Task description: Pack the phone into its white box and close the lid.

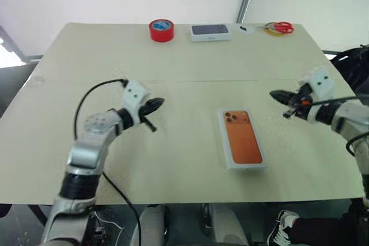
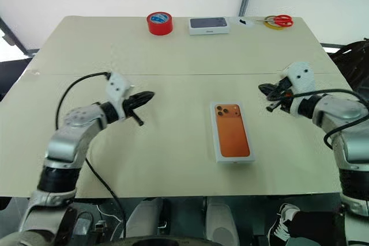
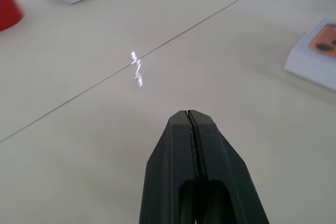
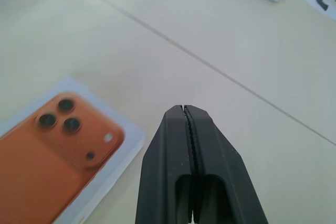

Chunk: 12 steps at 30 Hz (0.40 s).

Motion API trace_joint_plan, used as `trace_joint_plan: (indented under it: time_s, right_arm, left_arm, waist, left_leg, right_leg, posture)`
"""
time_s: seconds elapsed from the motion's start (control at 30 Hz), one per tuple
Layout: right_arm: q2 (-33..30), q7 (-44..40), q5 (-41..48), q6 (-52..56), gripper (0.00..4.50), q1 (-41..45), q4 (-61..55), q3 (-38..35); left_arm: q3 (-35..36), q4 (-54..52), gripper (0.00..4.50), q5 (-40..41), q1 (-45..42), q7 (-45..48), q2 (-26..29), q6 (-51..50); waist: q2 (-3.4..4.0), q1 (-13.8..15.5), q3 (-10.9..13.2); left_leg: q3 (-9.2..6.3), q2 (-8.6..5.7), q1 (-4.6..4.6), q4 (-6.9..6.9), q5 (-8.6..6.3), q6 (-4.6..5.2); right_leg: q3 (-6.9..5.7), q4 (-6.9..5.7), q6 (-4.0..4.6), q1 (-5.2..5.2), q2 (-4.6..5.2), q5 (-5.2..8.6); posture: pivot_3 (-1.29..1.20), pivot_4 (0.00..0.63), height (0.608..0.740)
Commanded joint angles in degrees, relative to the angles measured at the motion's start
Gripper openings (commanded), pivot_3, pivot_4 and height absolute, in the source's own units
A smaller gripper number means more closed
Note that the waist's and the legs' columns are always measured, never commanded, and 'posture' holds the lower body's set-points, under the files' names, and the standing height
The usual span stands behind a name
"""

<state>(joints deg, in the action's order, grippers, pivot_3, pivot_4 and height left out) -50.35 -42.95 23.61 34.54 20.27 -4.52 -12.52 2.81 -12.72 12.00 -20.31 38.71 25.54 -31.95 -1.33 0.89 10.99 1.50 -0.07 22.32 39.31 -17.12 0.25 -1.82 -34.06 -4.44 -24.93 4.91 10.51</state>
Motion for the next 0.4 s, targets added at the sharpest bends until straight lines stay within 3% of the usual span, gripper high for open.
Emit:
trace_joint_plan:
  time_s: [0.03, 0.4]
  right_arm:
    - [0.31, -2.32, -1.12, -4.75, 0.03, 2.26, 6.79, -0.78]
    - [3.48, -5.54, -3.41, -9.16, 0.03, 5.08, 13.91, 3.01]
  left_arm:
    - [3.89, -6.01, 0.00, 1.63, 2.81, -1.88, 2.04, -1.38]
    - [5.36, -11.23, 0.00, 2.67, 9.96, -6.63, 2.86, -3.02]
  waist:
    - [0.00, 0.11, 0.00]
    - [0.01, -0.31, 0.00]
  left_leg:
    - [0.00, -0.05, 0.00, 0.00, 0.00, 0.00]
    - [0.06, -0.07, -0.07, 0.01, 0.00, 0.00]
  right_leg:
    - [0.00, 0.01, 0.00, 0.02, 0.06, 0.00]
    - [0.03, -0.06, -0.04, 0.04, 0.05, -0.02]
  posture:
    - [0.00, 0.150, 0.740]
    - [0.00, 0.150, 0.740]
